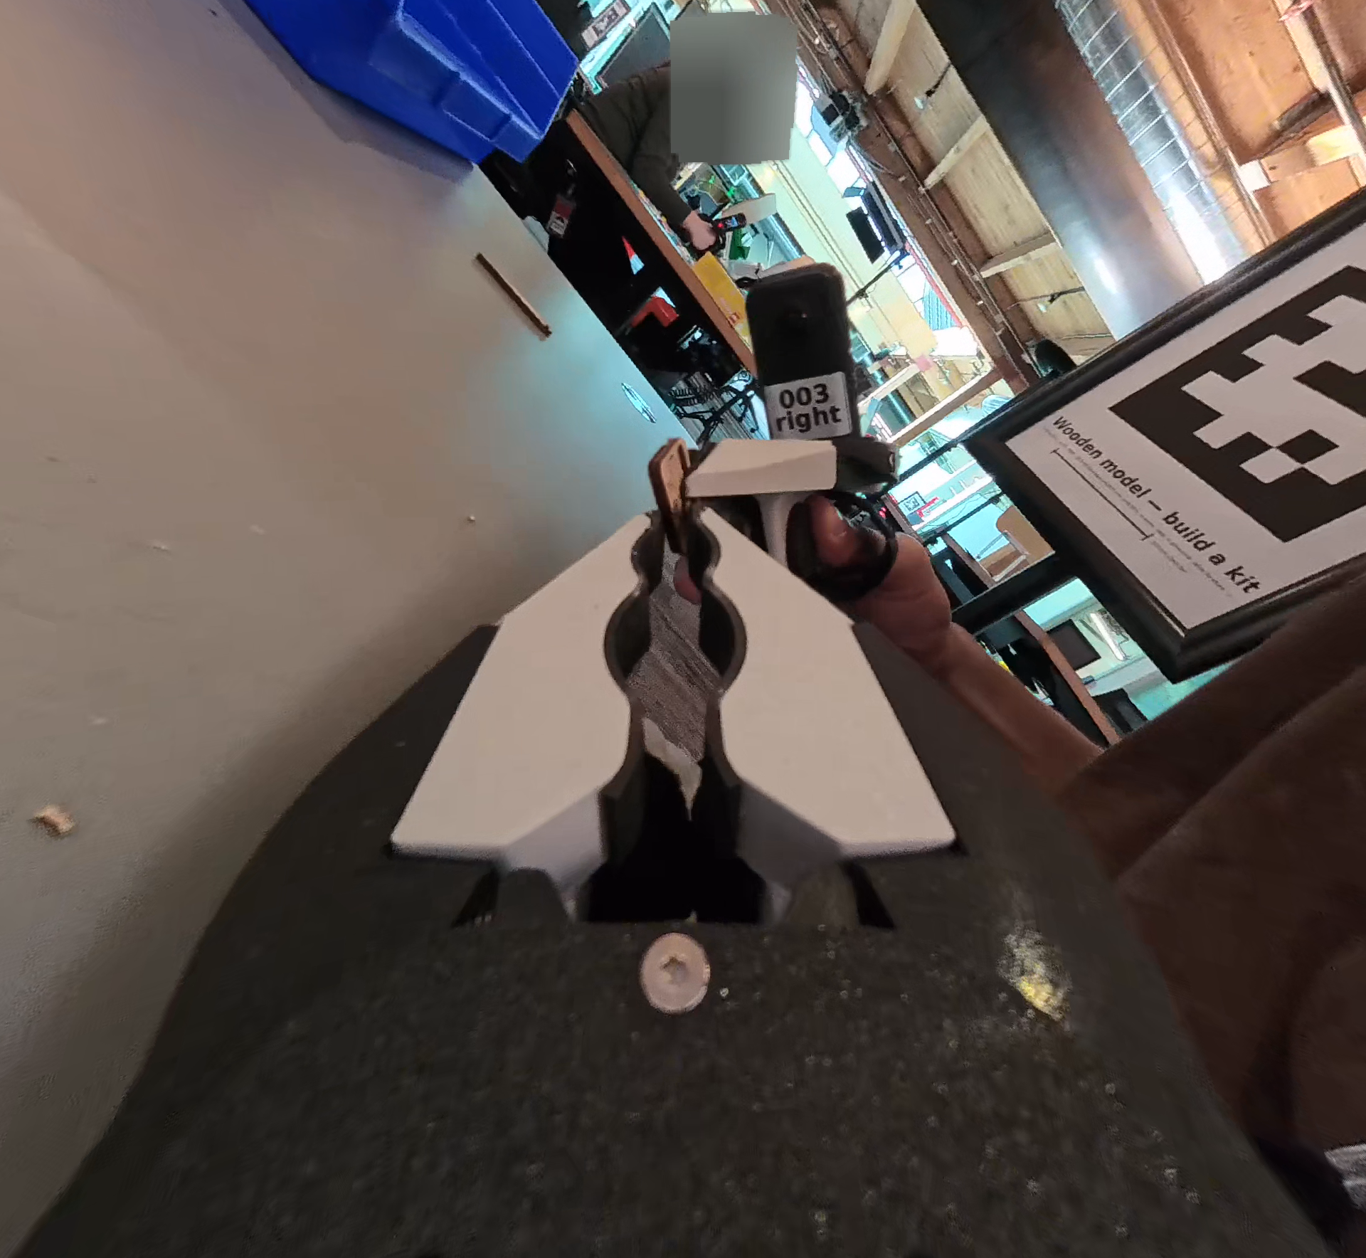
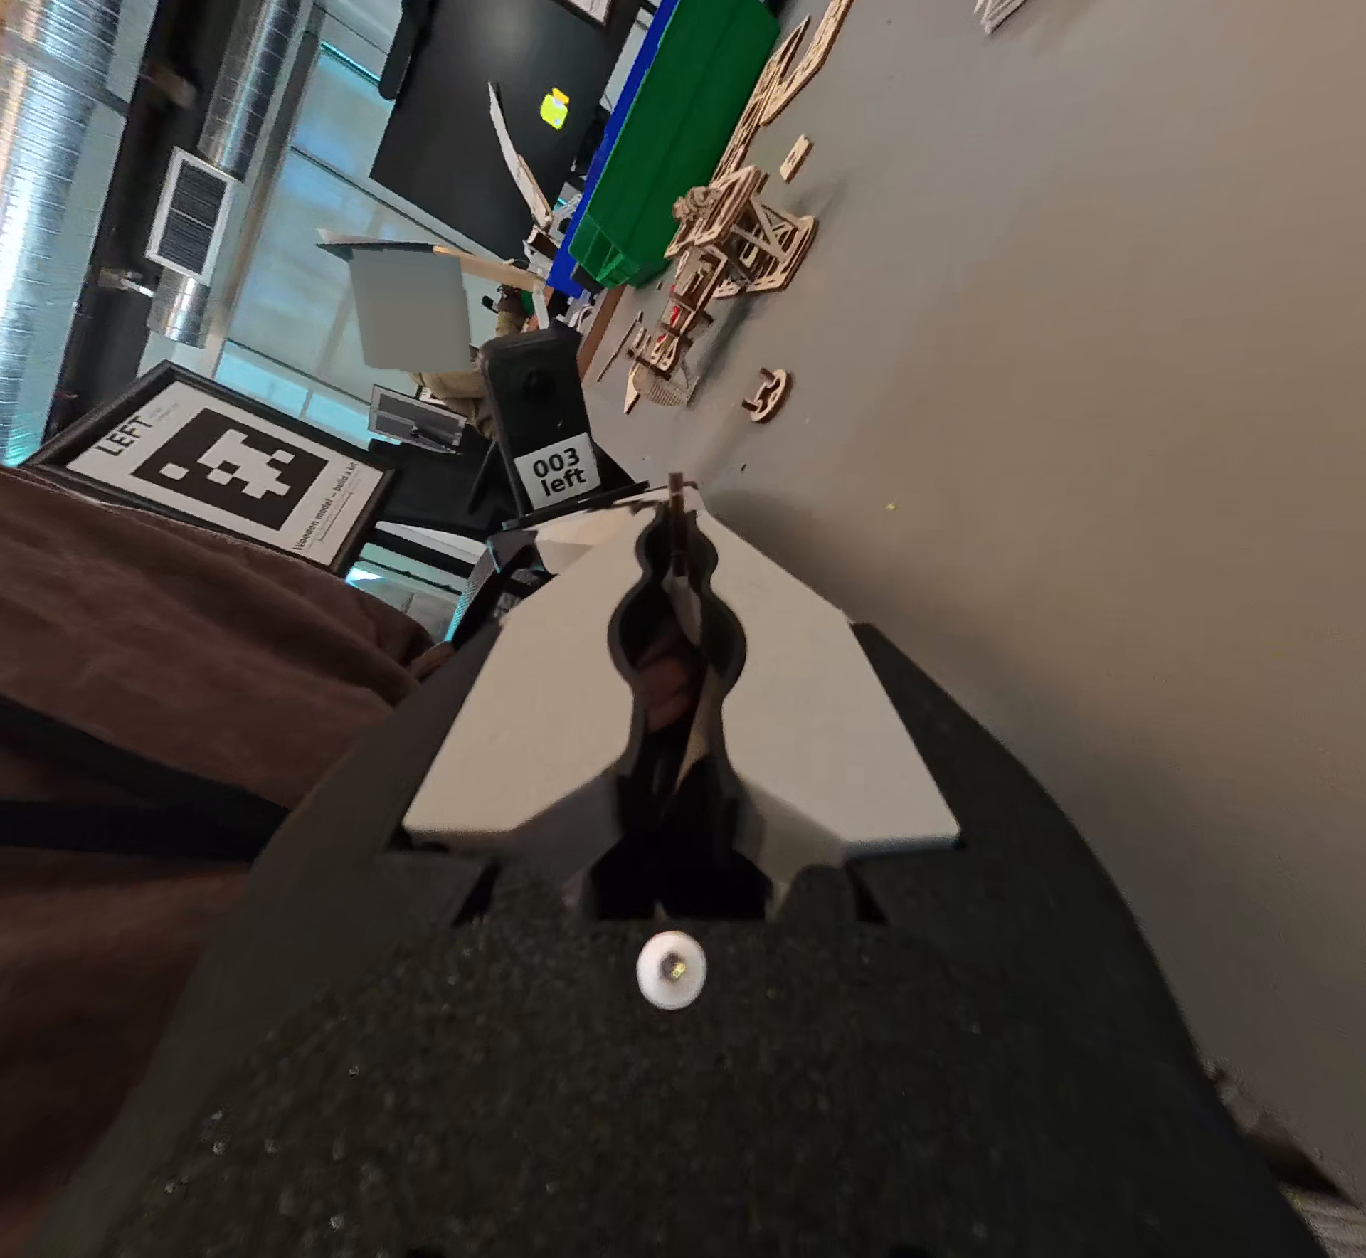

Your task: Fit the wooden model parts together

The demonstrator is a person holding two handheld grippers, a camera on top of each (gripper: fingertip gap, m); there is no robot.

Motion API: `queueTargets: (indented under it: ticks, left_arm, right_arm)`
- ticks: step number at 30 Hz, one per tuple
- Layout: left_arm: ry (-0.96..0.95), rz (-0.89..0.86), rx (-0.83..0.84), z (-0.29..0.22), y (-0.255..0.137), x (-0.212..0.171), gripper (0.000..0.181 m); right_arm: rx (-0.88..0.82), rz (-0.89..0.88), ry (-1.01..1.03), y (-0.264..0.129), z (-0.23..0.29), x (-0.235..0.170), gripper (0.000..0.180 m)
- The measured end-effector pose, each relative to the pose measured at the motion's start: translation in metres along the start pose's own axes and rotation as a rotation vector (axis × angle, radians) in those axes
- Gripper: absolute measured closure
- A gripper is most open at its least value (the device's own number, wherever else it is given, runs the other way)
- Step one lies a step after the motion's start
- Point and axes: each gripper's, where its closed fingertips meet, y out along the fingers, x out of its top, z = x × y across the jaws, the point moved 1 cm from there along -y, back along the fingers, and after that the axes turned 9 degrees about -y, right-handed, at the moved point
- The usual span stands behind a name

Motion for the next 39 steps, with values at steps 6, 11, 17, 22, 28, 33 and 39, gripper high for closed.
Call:
queueTargets:
  ticks: [6, 11, 17, 22, 28, 33, 39]
  left_arm:
    - [-0.012, 0.001, 0.061, 0.011, 0.0, 0.001, 0.18]
    - [0.002, 0.009, 0.09, 0.015, -0.002, 0.002, 0.179]
    - [-0.001, 0.052, 0.191, 0.024, 0.0, 0.0, 0.179]
    - [-0.053, 0.065, 0.237, 0.028, 0.001, 0.001, 0.179]
    - [-0.079, 0.12, 0.324, 0.034, 0.003, -0.001, 0.178]
    - [-0.01, 0.176, 0.376, 0.035, 0.006, -0.006, 0.18]
    - [-0.057, 0.206, 0.342, 0.032, 0.007, -0.01, 0.181]
  right_arm:
    - [-0.134, 0.007, -0.103, 0.004, -0.012, 0.0, 0.173]
    - [-0.165, -0.04, -0.093, 0.008, -0.014, 0.0, 0.173]
    - [-0.205, -0.042, -0.035, 0.009, -0.024, -0.003, 0.173]
    - [-0.252, -0.079, -0.001, 0.01, -0.029, -0.003, 0.173]
    - [-0.328, -0.067, 0.021, 0.01, -0.037, -0.008, 0.174]
    - [-0.456, 0.051, -0.059, 0.007, -0.048, -0.016, 0.18]
    - [-0.405, 0.104, -0.065, 0.006, -0.046, -0.017, 0.18]
